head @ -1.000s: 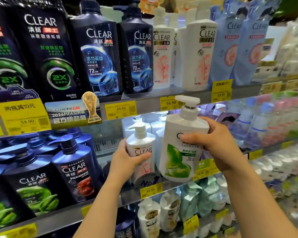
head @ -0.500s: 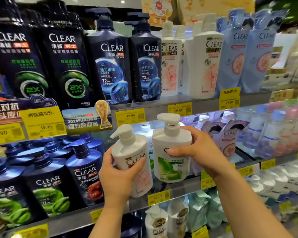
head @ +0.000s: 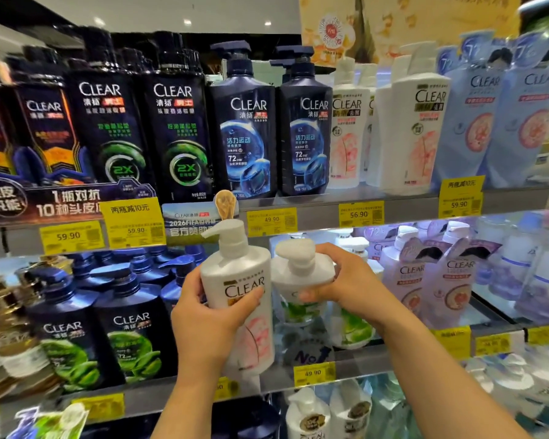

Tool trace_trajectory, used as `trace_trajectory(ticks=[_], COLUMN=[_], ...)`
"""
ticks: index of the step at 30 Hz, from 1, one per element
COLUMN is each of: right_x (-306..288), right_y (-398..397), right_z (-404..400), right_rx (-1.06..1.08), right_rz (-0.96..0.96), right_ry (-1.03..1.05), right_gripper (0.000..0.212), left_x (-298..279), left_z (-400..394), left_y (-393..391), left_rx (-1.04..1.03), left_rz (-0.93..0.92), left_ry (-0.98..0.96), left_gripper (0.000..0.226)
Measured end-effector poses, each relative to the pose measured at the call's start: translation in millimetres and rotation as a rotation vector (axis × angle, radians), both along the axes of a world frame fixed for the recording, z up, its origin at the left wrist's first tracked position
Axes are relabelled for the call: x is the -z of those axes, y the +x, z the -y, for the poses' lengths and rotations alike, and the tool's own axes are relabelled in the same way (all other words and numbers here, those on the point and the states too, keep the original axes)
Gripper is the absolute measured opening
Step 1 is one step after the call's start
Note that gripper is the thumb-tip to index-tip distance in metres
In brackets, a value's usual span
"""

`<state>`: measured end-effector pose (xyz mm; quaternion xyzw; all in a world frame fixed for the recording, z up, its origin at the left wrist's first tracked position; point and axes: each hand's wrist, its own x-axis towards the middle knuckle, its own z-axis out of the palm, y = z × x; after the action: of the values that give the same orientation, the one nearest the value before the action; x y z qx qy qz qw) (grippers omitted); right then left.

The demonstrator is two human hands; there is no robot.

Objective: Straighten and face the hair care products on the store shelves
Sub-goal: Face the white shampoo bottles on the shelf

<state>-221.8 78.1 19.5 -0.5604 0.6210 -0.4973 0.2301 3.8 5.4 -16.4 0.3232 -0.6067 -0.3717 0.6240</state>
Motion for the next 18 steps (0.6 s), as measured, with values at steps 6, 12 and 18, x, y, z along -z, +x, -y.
trace_trajectory(ticks=[6,12,18], right_x=[21.5,27.9,21.5], right_y=[1.5,0.4,-2.8], right_z=[7.8,16.7,19.0], right_rx=[0.011,0.069,0.065], right_rz=[-0.169,-0.203,-0.383], right_ry=[0.111,0.16,0.203], right_gripper=[0.064,0.058,0.065], left_x=[-4.7,-13.4,-22.0], left_z=[-9.6,-15.4,-19.2], left_y=[2.4,-2.1,-13.6], left_rx=[0.032,0.112,0.181], left_rz=[0.022,0.02,-0.03], left_ry=[0.005,0.002,0.03], left_gripper=[0.067,0.07,0.065])
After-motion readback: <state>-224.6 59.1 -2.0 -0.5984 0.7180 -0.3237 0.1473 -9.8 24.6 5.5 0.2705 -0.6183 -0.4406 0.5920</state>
